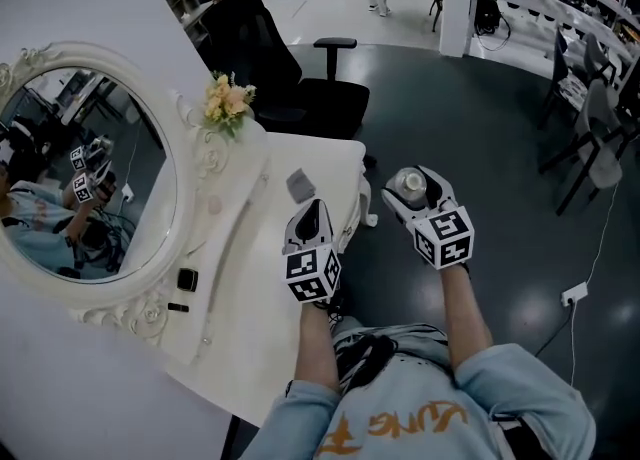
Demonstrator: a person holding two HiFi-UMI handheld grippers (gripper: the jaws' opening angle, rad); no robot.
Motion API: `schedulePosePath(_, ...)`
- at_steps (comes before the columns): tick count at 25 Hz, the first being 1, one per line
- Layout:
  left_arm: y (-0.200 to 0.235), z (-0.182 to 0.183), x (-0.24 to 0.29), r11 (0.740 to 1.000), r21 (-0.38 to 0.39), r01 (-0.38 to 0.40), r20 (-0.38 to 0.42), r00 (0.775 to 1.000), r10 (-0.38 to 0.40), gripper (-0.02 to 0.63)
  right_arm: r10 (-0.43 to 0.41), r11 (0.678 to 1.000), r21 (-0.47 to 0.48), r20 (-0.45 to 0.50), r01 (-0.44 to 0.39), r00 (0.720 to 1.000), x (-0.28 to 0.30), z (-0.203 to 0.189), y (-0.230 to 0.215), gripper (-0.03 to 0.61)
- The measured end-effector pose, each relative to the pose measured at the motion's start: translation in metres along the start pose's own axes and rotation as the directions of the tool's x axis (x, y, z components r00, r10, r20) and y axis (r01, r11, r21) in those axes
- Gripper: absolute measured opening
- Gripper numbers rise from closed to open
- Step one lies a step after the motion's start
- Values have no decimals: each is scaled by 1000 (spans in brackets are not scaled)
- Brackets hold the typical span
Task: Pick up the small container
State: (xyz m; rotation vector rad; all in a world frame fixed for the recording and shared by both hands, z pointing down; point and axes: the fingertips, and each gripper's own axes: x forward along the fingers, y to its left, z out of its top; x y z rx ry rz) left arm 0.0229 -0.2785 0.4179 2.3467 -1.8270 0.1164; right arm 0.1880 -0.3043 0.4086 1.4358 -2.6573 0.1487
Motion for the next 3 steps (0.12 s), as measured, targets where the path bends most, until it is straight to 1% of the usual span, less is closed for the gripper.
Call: schedulePosePath(3, -5, 2, 2, 1000, -2, 5, 4, 1000, -5, 21, -9, 1000, -5, 3, 9, 1000, -5, 2, -6, 334)
